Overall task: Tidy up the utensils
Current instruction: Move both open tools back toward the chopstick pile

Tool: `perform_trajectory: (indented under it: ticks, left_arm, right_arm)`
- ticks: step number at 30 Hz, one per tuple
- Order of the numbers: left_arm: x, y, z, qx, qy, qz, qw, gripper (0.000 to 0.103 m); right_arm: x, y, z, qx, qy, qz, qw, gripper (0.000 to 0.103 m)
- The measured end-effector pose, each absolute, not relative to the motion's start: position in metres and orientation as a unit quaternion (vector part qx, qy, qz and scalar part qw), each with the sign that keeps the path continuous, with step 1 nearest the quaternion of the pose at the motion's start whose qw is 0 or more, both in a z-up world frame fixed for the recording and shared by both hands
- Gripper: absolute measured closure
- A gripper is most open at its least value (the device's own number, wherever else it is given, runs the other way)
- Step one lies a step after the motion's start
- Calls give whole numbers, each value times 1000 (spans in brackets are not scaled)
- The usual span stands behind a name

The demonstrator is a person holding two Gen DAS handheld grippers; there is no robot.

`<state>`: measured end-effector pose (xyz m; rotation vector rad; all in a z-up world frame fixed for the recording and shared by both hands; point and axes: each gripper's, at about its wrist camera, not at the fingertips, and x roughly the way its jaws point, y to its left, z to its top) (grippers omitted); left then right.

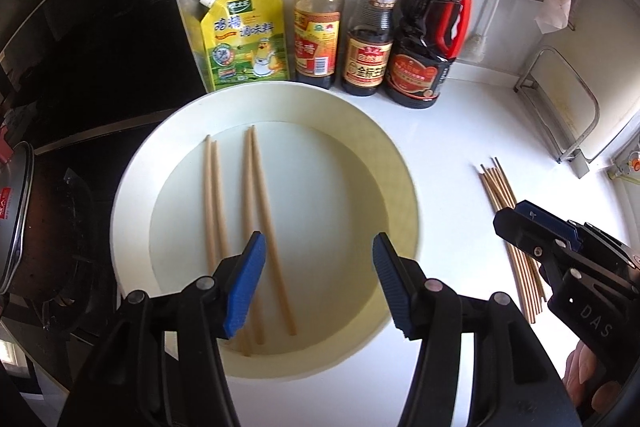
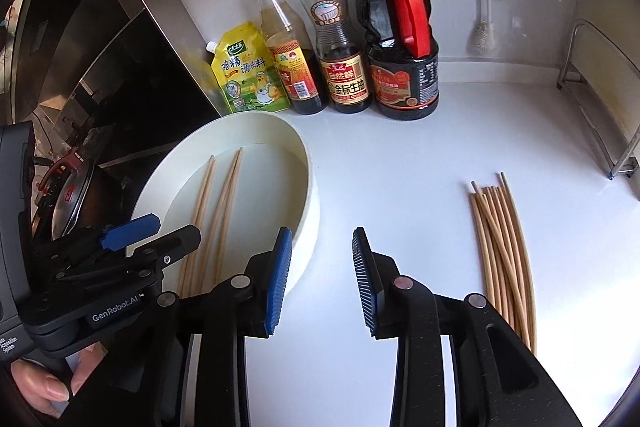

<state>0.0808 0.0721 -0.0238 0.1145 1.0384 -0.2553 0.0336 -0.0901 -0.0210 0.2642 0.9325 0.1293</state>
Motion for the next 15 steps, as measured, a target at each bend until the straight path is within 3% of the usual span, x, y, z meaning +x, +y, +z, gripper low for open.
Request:
perform_trajectory:
  ticks: [15]
  left_arm:
    - [59,1,-34,67,505,-147,848,45]
  right_arm:
    - [9,-162,-31,143,457,27,878,70]
